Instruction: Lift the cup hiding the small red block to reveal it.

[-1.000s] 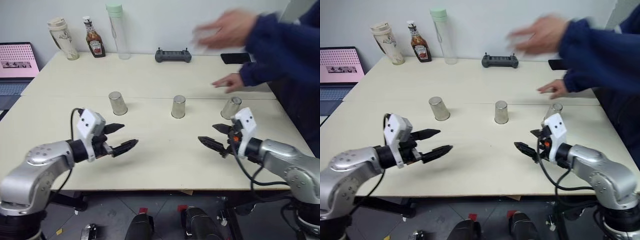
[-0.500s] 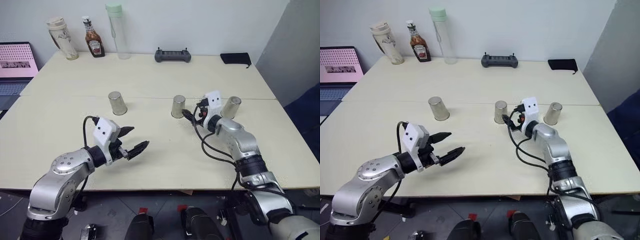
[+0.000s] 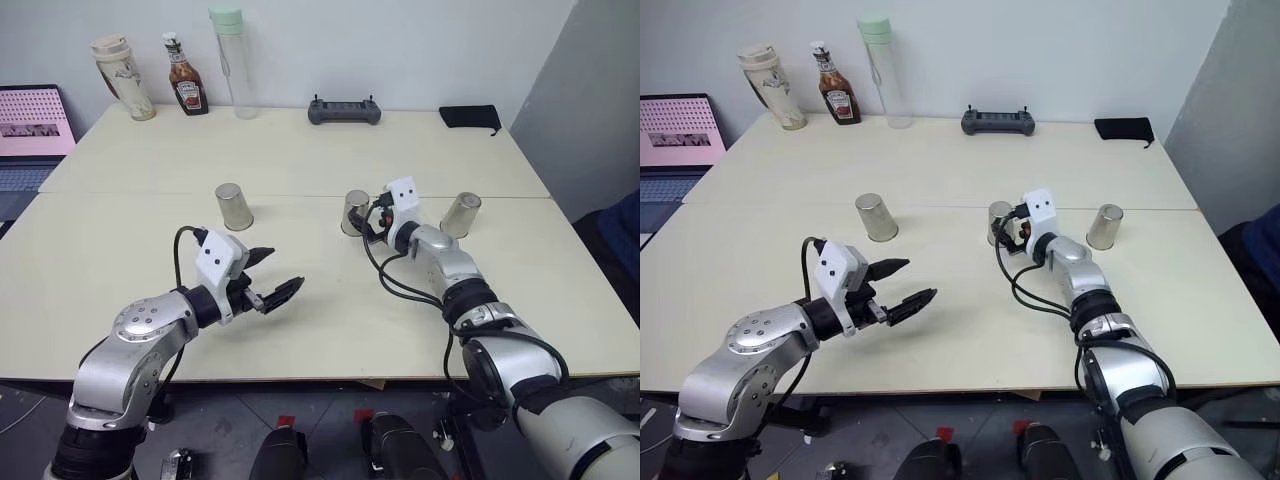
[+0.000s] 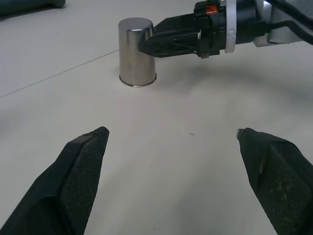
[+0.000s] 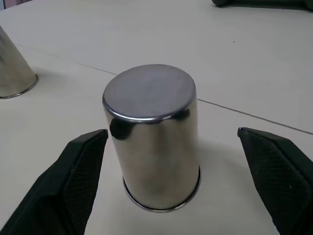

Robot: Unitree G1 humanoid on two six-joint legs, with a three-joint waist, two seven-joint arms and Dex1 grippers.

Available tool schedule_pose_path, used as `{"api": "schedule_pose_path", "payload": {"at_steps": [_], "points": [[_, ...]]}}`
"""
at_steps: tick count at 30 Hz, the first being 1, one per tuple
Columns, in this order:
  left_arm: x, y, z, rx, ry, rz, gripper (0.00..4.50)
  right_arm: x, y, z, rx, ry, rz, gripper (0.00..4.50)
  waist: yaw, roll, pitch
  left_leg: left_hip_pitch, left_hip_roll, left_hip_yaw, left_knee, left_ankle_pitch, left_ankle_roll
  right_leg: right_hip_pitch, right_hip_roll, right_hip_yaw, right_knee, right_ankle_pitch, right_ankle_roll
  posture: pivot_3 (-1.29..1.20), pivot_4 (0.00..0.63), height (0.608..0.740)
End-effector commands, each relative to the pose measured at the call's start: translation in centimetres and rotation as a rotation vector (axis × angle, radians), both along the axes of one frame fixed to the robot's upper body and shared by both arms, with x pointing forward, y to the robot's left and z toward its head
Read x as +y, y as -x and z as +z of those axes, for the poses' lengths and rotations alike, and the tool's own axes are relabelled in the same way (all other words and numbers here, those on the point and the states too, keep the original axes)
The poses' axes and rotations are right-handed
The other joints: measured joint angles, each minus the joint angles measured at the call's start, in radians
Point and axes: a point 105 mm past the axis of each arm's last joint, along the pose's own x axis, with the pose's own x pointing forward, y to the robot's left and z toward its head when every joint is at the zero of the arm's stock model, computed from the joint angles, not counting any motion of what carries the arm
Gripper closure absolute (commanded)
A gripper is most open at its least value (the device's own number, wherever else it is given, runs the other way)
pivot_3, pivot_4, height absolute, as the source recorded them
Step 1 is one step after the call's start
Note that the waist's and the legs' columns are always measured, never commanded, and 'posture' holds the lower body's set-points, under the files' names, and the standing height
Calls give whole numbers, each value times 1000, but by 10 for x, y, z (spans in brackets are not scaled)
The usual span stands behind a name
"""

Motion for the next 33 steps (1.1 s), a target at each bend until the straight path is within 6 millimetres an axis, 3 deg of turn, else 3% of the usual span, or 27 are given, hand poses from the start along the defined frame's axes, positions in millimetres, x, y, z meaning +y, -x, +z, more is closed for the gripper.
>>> {"api": "schedule_pose_path", "payload": {"at_steps": [1,11,14,18,20,27,30,33], "points": [[-6,-3,13,-59,4,-22,30,14,-3,20,-57,-18,34,0,0,0,0,0,0,0,0,0,0,0,0,0,0,0,0,0,150,740],[-14,-5,13,-60,9,-42,30,12,-12,25,-75,29,-36,0,0,0,0,0,0,0,0,0,0,0,0,0,0,0,0,0,150,740],[-15,-6,12,-60,10,-39,0,12,-12,25,-78,31,-42,493,0,0,0,0,0,0,0,0,0,0,0,0,0,0,0,0,150,740],[-14,-7,10,-58,1,-32,0,14,-12,28,-82,8,-32,1628,-1,0,0,0,0,0,0,0,0,0,0,0,0,0,0,0,150,740],[-16,-7,9,-56,4,-34,0,15,-12,29,-87,4,-32,1896,-1,0,0,0,0,0,0,0,0,0,0,0,0,0,0,0,150,740],[-16,-7,11,-59,6,-36,0,15,-13,53,-149,-23,7,1895,-1,0,0,0,0,0,0,0,0,0,0,0,0,0,0,0,150,740],[-14,-7,11,-59,3,-30,0,5,-11,78,-208,-63,26,1895,0,1,1,-1,0,0,0,0,0,0,0,0,0,0,0,0,150,740],[-13,-6,11,-58,2,-28,0,-11,-5,90,-249,-51,3,1895,3,1,1,-1,0,-1,0,0,0,0,-1,0,-1,0,0,0,150,740]]}}
